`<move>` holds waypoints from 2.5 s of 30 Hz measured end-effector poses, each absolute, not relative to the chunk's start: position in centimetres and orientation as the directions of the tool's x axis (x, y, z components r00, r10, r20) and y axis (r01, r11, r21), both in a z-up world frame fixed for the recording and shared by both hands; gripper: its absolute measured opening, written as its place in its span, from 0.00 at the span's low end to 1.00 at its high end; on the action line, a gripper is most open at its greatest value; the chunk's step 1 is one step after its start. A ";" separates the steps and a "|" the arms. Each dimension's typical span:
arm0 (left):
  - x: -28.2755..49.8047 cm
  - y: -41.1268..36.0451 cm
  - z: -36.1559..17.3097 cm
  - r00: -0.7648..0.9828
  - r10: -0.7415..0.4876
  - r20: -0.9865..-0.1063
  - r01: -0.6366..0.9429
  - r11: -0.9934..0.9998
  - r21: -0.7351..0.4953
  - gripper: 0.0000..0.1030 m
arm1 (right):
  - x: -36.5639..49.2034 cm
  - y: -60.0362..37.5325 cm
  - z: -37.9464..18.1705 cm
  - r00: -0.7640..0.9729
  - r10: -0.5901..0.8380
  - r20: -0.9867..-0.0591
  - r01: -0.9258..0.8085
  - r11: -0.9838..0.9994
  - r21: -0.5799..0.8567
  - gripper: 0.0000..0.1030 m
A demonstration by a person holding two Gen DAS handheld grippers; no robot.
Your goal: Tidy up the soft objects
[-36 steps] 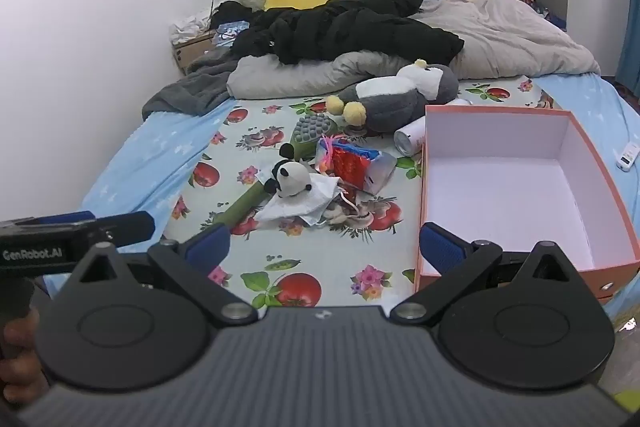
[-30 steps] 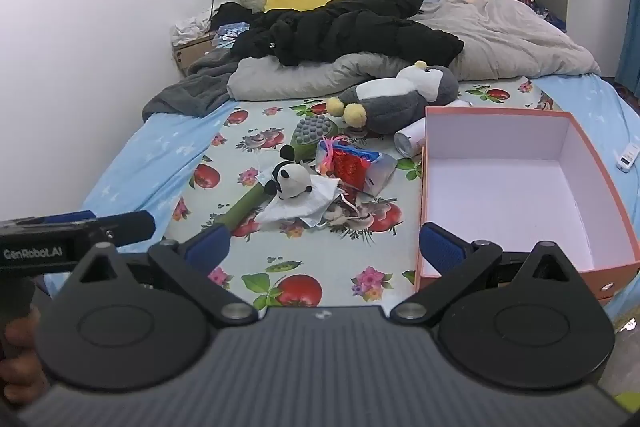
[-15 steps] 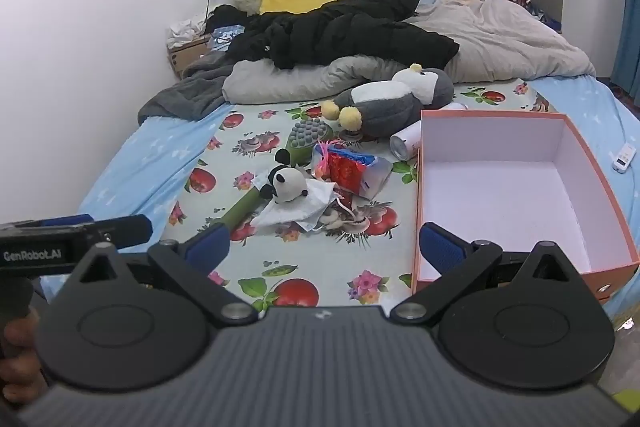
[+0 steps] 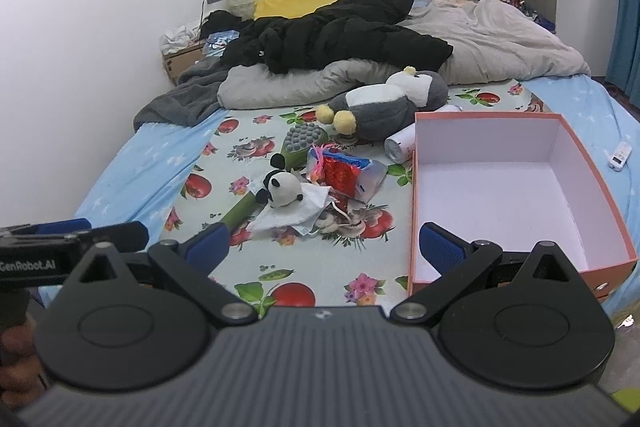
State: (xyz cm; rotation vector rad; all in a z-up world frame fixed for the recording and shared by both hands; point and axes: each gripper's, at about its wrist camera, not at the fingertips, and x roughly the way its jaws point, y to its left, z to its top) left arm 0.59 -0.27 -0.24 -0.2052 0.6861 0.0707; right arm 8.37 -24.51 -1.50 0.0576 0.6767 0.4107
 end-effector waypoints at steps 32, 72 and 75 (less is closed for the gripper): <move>-3.1 0.1 -0.8 0.760 -0.014 -0.650 -0.131 0.976 -0.173 1.00 | 5.5 -25.0 -3.3 0.709 0.376 -0.597 -0.301 0.927 0.226 1.00; -3.0 0.4 -1.0 0.756 -0.060 -0.652 -0.112 0.969 -0.219 0.99 | 6.5 -25.0 -3.8 0.682 0.394 -0.616 -0.309 0.919 0.245 0.74; -2.5 0.9 -1.2 0.753 -0.065 -0.655 -0.123 0.964 -0.237 0.99 | 7.1 -24.8 -4.1 0.664 0.395 -0.636 -0.311 0.918 0.245 0.73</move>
